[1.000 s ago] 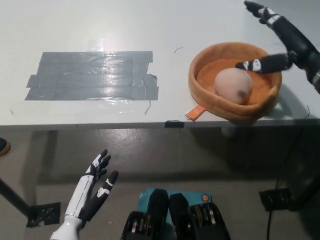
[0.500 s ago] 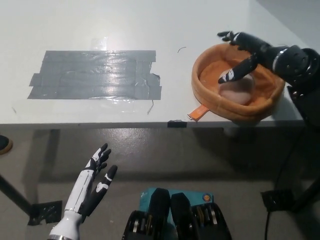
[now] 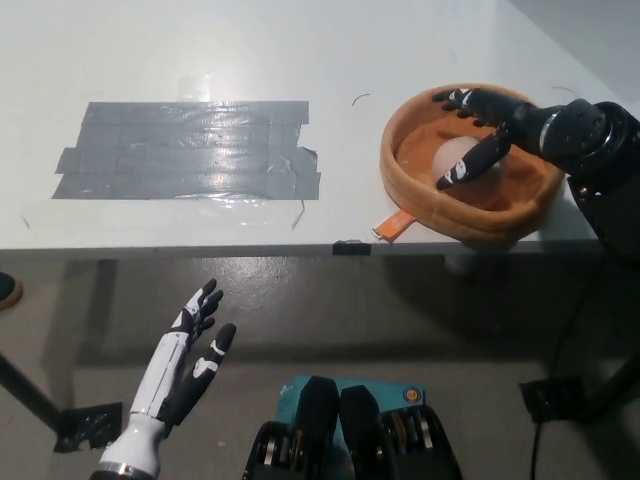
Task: An emotional support dumpling is kept in a soft plate infront in the middle of the desk infront of the robot. The robot extends its right arm to pick up the dumpling and hands it to a person
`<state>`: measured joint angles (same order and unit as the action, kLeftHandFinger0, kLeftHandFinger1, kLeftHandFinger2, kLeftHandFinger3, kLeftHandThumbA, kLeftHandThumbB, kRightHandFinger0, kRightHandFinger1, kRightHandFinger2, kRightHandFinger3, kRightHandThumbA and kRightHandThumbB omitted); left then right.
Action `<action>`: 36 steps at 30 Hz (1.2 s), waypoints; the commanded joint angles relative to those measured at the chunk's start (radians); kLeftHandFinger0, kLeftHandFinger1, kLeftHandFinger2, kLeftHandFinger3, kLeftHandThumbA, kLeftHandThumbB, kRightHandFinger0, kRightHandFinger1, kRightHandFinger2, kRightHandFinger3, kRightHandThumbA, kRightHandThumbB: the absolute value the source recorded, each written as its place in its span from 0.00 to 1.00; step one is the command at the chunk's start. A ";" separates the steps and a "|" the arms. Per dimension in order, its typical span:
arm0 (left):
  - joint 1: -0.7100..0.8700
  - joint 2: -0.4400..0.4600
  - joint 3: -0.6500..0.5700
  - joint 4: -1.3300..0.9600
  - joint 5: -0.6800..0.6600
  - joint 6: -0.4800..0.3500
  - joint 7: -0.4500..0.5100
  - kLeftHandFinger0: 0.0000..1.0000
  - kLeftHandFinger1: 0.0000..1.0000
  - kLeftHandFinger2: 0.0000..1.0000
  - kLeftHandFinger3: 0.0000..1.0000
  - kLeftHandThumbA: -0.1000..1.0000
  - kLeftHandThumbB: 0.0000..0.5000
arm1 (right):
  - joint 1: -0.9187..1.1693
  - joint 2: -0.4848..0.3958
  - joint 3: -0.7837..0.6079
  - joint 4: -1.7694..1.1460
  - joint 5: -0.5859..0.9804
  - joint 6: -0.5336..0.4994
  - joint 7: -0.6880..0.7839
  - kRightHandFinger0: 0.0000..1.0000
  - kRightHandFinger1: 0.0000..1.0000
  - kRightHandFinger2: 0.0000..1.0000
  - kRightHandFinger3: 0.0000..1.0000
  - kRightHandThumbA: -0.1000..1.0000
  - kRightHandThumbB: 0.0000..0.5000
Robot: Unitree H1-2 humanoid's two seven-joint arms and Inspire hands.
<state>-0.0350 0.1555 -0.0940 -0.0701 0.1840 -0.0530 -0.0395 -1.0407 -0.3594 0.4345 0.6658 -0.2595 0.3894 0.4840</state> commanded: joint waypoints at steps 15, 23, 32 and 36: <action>-0.023 0.009 0.010 -0.023 0.000 -0.016 -0.004 1.00 1.00 1.00 1.00 0.90 0.06 | -0.038 -0.046 0.037 0.021 -0.094 -0.041 0.024 1.00 1.00 1.00 1.00 1.00 0.88; -0.031 0.010 0.012 -0.025 -0.006 -0.013 -0.008 1.00 1.00 1.00 1.00 0.90 0.06 | -0.040 -0.032 0.027 0.073 -0.077 -0.049 0.045 1.00 1.00 1.00 1.00 1.00 0.89; -0.043 0.009 0.012 -0.023 -0.004 -0.009 -0.009 1.00 1.00 1.00 1.00 0.90 0.05 | -0.044 -0.003 -0.023 0.085 0.002 -0.046 0.156 1.00 1.00 1.00 1.00 1.00 0.97; -0.049 0.009 0.013 -0.018 -0.011 -0.012 -0.012 1.00 1.00 1.00 1.00 0.90 0.05 | -0.037 0.001 -0.014 0.078 -0.009 -0.050 0.175 1.00 1.00 1.00 1.00 0.98 0.95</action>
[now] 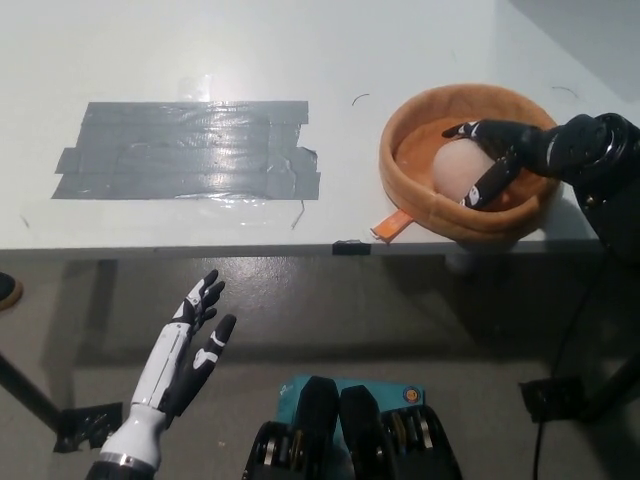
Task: An emotional support dumpling is kept in a soft plate infront in the middle of the desk infront of the robot. The robot extends its right arm to pick up the dumpling and hands it to a person
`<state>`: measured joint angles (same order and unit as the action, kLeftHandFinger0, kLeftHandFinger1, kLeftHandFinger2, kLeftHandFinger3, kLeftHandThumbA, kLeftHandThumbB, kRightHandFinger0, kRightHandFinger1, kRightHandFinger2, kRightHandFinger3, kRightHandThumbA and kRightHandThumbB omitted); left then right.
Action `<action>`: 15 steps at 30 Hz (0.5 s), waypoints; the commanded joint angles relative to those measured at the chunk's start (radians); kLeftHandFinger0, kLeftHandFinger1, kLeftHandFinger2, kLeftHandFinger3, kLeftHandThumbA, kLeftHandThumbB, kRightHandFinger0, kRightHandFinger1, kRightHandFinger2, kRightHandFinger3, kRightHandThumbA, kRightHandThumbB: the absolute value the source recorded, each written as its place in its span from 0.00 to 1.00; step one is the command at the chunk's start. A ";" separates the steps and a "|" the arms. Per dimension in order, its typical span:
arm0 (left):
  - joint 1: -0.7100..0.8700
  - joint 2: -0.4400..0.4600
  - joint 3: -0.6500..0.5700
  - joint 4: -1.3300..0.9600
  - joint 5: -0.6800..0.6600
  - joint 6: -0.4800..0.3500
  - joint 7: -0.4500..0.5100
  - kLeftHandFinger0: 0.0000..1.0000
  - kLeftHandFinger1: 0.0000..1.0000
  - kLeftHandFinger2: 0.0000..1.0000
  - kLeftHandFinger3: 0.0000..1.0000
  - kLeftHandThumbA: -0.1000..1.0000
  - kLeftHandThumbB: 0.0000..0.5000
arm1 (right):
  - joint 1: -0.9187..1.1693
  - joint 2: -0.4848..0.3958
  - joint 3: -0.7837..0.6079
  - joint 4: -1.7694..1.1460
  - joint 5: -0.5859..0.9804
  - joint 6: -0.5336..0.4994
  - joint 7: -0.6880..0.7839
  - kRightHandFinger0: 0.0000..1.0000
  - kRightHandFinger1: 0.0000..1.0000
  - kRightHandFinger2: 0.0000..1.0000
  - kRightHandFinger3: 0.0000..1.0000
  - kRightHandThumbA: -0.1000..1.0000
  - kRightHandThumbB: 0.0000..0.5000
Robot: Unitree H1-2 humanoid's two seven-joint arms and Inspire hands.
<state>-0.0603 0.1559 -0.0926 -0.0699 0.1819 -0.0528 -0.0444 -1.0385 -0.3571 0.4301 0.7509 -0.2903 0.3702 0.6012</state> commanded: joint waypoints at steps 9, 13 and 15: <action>-0.033 0.010 0.013 -0.024 -0.005 -0.009 -0.006 1.00 1.00 1.00 1.00 0.90 0.05 | -0.018 0.026 -0.023 0.023 -0.044 -0.121 -0.134 0.47 0.52 0.66 0.95 0.70 0.67; -0.047 0.011 0.014 -0.015 -0.003 -0.009 -0.005 1.00 1.00 1.00 1.00 0.90 0.05 | -0.016 0.032 0.010 0.065 -0.114 -0.170 -0.236 0.19 0.54 0.76 0.60 0.00 0.48; -0.047 0.009 0.017 -0.013 -0.014 -0.011 -0.007 1.00 1.00 1.00 1.00 0.90 0.05 | -0.013 0.029 0.016 0.074 -0.122 -0.170 -0.234 0.16 0.59 0.90 0.79 0.00 0.45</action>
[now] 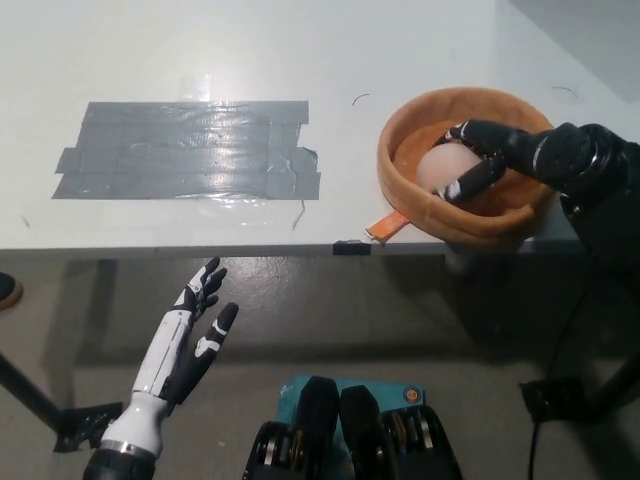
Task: An emotional support dumpling is kept in a soft plate infront in the middle of the desk infront of the robot. The robot extends its right arm to pick up the dumpling and hands it to a person
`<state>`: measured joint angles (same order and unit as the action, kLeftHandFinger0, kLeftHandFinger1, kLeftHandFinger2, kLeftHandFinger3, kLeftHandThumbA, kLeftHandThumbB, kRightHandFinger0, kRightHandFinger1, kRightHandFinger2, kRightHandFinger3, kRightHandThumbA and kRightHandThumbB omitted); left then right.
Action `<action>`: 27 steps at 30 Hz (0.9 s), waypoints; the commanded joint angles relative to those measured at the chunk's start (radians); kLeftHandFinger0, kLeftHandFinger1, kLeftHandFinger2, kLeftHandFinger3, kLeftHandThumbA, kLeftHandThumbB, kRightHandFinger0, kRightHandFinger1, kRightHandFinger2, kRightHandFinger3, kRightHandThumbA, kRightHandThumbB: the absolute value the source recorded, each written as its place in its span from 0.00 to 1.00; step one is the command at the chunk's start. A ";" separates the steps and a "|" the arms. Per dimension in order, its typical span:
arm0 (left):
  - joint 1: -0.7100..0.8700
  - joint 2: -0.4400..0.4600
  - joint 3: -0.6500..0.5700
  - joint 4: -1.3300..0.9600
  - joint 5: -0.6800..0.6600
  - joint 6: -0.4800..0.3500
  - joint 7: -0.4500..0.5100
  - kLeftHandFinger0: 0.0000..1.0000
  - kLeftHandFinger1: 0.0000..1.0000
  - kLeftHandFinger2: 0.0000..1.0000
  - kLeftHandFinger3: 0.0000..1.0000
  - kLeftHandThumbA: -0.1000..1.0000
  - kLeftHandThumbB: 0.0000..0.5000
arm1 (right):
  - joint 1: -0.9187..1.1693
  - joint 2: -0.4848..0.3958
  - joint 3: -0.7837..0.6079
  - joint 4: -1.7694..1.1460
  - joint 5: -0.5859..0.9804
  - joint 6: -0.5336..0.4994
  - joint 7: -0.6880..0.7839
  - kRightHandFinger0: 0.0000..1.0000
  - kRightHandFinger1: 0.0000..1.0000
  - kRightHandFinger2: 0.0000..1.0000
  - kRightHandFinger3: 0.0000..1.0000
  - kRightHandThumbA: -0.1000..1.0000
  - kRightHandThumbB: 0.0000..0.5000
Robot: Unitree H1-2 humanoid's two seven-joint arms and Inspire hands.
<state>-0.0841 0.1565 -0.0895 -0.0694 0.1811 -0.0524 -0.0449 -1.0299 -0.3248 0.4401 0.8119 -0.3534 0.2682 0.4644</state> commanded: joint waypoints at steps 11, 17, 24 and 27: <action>-0.035 0.009 0.015 -0.007 -0.004 -0.011 -0.005 1.00 1.00 1.00 1.00 0.91 0.04 | -0.019 -0.025 -0.024 0.044 -0.059 -0.132 -0.151 0.22 0.79 1.00 1.00 0.00 0.33; -0.087 0.010 0.021 0.017 -0.004 -0.016 0.000 1.00 1.00 1.00 1.00 0.91 0.04 | -0.060 -0.027 -0.098 0.041 -0.024 -0.164 -0.204 0.27 0.79 1.00 1.00 0.00 0.30; -0.108 0.000 0.025 0.007 -0.021 0.003 -0.010 1.00 1.00 1.00 1.00 0.91 0.03 | -0.071 -0.030 -0.215 -0.040 0.020 -0.175 -0.239 0.20 0.65 0.98 1.00 0.00 0.26; -0.106 -0.005 0.020 0.002 -0.020 0.007 -0.011 1.00 1.00 1.00 1.00 0.91 0.02 | -0.055 -0.033 -0.267 -0.112 0.040 -0.163 -0.239 0.21 0.67 0.96 0.98 0.00 0.29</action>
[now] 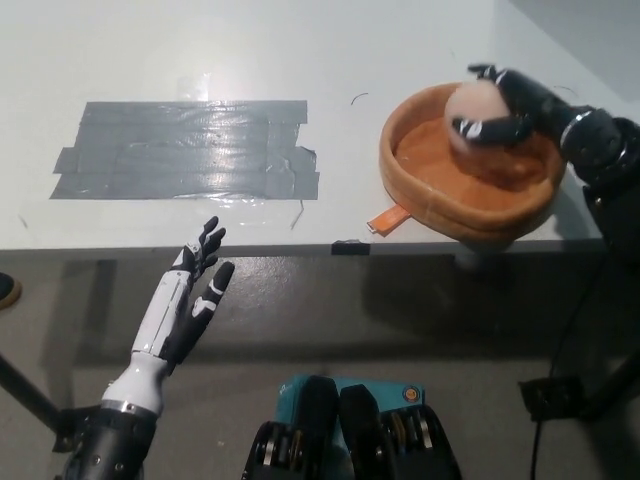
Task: An emotional support dumpling is kept in a soft plate infront in the middle of the desk infront of the robot. The robot extends its right arm to pick up the dumpling and hands it to a person
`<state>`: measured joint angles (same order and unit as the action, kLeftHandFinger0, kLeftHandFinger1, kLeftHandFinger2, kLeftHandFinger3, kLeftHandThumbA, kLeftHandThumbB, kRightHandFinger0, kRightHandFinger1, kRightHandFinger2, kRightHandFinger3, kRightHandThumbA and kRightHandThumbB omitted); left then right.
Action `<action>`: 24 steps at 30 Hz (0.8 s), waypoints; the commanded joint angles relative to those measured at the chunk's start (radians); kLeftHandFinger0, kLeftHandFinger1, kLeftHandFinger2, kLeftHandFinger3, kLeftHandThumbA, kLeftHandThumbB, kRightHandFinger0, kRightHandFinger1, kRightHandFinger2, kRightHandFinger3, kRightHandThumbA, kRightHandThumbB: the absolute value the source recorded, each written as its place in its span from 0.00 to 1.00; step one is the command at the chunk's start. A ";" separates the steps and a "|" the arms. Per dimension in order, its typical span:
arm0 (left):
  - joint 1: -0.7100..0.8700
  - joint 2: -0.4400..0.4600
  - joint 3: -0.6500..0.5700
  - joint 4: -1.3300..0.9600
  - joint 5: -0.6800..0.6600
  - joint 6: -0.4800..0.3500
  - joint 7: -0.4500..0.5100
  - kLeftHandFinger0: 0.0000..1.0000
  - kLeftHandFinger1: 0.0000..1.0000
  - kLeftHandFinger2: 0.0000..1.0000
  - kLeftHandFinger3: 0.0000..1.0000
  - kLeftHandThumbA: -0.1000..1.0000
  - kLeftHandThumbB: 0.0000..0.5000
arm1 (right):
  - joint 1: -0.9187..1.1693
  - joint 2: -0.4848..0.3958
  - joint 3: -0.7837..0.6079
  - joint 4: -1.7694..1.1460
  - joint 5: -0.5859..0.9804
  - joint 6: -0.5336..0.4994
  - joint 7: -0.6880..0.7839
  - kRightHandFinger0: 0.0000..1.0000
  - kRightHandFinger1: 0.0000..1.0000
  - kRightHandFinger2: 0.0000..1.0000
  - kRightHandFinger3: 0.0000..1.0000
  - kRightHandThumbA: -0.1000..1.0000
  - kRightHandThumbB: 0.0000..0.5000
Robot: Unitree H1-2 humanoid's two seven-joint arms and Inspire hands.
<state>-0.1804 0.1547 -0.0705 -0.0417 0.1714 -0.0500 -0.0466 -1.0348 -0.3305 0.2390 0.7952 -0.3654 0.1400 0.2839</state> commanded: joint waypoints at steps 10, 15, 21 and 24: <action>0.008 -0.010 -0.006 -0.037 -0.007 0.015 -0.014 1.00 1.00 1.00 1.00 0.92 0.04 | -0.015 0.076 -0.341 -0.266 0.273 0.017 -0.075 0.25 0.67 0.96 0.90 0.00 0.30; 0.009 -0.011 -0.011 -0.029 0.000 -0.001 -0.015 1.00 1.00 1.00 1.00 0.90 0.03 | 0.007 0.174 -0.453 -0.404 0.399 0.117 -0.062 0.04 0.52 0.94 0.89 0.00 0.31; 0.015 -0.008 -0.009 -0.037 -0.005 0.000 -0.020 1.00 1.00 1.00 1.00 0.90 0.02 | 0.026 0.239 -0.449 -0.547 0.397 0.205 -0.065 0.04 0.58 0.95 0.85 0.00 0.32; 0.016 -0.005 -0.011 -0.038 0.001 0.009 -0.022 1.00 1.00 1.00 1.00 0.93 0.05 | 0.025 0.234 -0.392 -0.564 0.343 0.173 -0.063 0.03 0.57 0.96 0.91 0.00 0.29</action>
<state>-0.1616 0.1444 -0.0801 -0.0442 0.1704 -0.0446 -0.0609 -0.9676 -0.0855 -0.1827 0.2903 -0.0397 0.2865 0.2414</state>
